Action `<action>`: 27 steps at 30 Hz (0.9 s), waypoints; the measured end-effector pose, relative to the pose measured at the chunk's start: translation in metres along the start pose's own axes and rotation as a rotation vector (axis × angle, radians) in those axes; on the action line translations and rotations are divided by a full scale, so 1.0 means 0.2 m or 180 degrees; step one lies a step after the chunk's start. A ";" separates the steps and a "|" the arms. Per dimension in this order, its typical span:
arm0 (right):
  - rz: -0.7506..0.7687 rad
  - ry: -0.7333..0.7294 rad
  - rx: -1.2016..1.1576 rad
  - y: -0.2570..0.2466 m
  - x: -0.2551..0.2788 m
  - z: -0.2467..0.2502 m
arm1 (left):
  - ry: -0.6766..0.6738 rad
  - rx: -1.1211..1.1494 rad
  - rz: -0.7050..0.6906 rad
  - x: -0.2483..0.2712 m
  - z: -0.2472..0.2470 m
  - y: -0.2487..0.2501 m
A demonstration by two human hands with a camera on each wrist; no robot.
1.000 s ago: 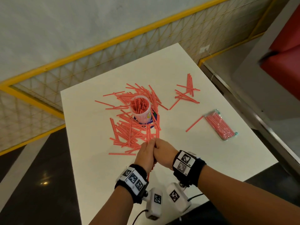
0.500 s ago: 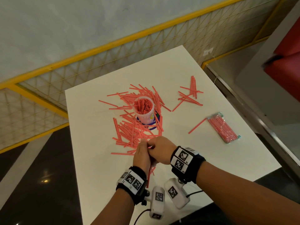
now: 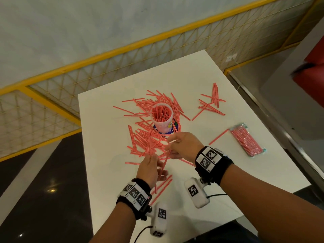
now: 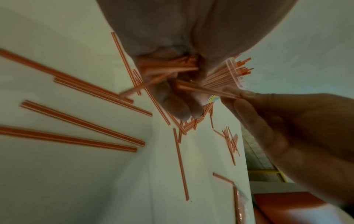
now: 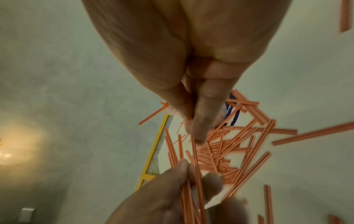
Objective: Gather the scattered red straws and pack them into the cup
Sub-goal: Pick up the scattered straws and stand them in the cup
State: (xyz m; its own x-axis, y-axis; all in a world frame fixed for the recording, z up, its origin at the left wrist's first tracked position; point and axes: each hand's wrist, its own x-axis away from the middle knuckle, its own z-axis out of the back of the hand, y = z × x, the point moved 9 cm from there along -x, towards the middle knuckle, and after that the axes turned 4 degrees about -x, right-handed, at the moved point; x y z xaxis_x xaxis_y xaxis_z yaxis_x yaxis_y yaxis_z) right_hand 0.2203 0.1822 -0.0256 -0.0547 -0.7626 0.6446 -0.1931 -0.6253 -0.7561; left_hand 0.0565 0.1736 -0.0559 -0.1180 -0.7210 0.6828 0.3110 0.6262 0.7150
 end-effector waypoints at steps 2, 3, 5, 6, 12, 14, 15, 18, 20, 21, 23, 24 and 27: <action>0.0205 0.0034 0.0075 -0.01 -0.01 -0.03 | -0.0163 0.0061 0.0005 0.04 -0.03 0.02; 0.0350 0.0042 0.0270 -0.02 -0.01 -0.05 | -0.0204 0.0054 -0.0034 0.06 -0.05 0.03; 0.0672 0.0102 0.0742 -0.03 -0.02 -0.10 | -0.0244 0.0093 -0.0138 0.08 -0.09 0.06; 0.0771 0.0170 0.0801 -0.02 -0.02 -0.11 | -0.0231 0.0126 -0.0205 0.09 -0.10 0.07; -0.1066 -0.0734 -0.0491 0.36 0.05 -0.24 | 0.0381 -0.0024 -0.1368 0.24 0.01 0.33; -0.1405 -0.1262 -0.0767 0.41 0.13 -0.33 | 0.0431 0.0032 -0.1646 0.30 0.03 0.37; -0.1378 -0.1390 -0.0907 0.39 0.16 -0.37 | 0.0396 0.0044 -0.1709 0.33 0.03 0.38; -0.0914 -0.1347 -0.1288 0.29 0.17 -0.44 | 0.0294 0.0006 -0.1783 0.35 0.03 0.34; -0.0637 -0.1251 -0.1335 0.24 0.15 -0.46 | 0.0328 -0.0145 -0.1926 0.37 0.04 0.32; -0.0595 -0.1205 -0.1357 0.24 0.14 -0.46 | 0.0354 -0.0184 -0.1998 0.39 0.04 0.33; -0.0598 -0.1087 -0.1407 0.25 0.12 -0.46 | 0.0432 -0.0145 -0.2038 0.41 0.06 0.31; -0.0624 -0.1045 -0.1425 0.27 0.11 -0.46 | 0.0451 -0.0104 -0.2029 0.41 0.07 0.31; -0.0576 -0.0864 -0.1366 0.28 0.10 -0.44 | 0.0469 -0.0032 -0.1921 0.40 0.08 0.28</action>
State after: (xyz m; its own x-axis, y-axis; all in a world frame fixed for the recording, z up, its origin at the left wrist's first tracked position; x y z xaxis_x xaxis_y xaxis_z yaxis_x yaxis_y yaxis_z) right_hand 0.1220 0.1475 -0.0455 0.2608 -0.6998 0.6650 -0.5620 -0.6701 -0.4848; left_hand 0.0484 0.1557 0.0406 -0.1446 -0.9809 0.1302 0.2390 0.0930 0.9666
